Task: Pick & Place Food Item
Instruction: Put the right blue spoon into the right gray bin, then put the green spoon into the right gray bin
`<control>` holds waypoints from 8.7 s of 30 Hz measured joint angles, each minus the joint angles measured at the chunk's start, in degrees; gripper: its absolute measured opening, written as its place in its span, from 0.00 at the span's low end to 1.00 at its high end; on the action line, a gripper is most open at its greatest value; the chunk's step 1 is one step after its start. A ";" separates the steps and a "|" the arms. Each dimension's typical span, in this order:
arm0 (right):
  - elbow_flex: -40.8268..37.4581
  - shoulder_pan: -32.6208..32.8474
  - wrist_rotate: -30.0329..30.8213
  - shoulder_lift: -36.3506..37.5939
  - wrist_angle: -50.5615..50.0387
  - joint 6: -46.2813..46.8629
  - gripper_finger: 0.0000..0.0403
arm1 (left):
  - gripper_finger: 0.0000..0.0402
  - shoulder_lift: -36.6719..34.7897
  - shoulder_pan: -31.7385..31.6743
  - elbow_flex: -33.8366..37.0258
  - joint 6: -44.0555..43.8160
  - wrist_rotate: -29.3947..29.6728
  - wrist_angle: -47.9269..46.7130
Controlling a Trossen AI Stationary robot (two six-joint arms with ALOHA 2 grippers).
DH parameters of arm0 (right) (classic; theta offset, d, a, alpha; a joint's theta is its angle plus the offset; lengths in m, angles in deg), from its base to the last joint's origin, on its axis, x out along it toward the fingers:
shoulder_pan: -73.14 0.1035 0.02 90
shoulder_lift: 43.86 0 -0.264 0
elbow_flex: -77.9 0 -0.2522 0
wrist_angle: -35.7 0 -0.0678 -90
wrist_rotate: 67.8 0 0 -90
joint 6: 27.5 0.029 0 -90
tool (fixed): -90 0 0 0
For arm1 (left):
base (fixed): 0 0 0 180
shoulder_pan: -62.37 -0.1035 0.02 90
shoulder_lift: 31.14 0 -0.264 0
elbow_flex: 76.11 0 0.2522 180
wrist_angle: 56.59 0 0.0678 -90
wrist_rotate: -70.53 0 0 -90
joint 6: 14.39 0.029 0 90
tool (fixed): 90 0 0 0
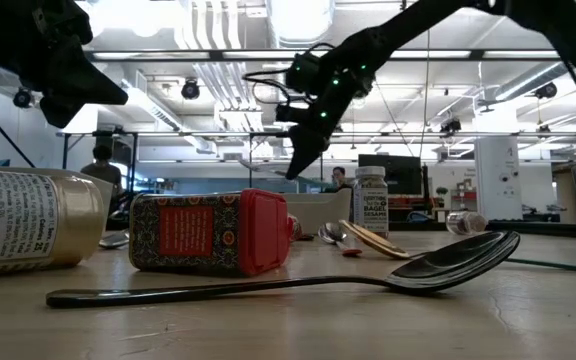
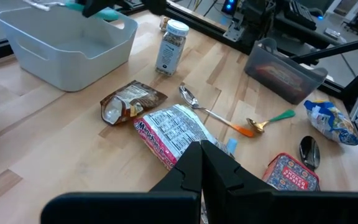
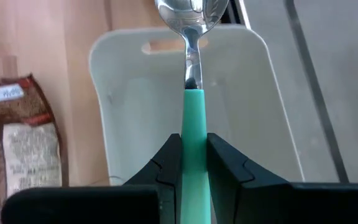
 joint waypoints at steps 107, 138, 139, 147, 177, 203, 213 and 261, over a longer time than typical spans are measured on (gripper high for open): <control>2.59 -2.27 -9.40 -6.53 -12.93 19.97 0.32 | 0.00 0.00 -0.01 0.00 -0.02 0.02 -0.15; 2.00 6.80 -6.29 6.24 -21.51 26.86 0.32 | 0.00 -0.03 -0.02 0.00 -0.01 0.01 -0.42; 1.70 7.82 -6.14 6.84 -21.55 27.41 0.32 | 0.00 -0.02 -0.02 0.00 0.00 -0.01 -0.45; -0.79 15.84 -4.57 11.28 -23.65 32.28 0.32 | 0.00 -0.02 0.00 -0.02 0.00 -0.01 -0.98; -1.45 29.58 -3.72 16.73 -28.39 35.62 0.32 | 0.00 0.00 -0.02 0.00 -0.02 -0.01 -2.23; -3.22 33.09 -3.89 17.59 -30.84 32.49 0.91 | 0.00 -0.02 -0.02 -0.02 -0.02 -0.01 -2.62; -5.00 33.15 -2.06 17.59 -30.83 36.35 0.51 | 0.00 -0.02 -0.01 -0.01 -0.02 0.00 -2.64; -26.07 43.73 -0.79 16.06 -9.46 61.37 0.60 | 0.00 0.00 -0.01 -0.02 0.00 0.02 -2.93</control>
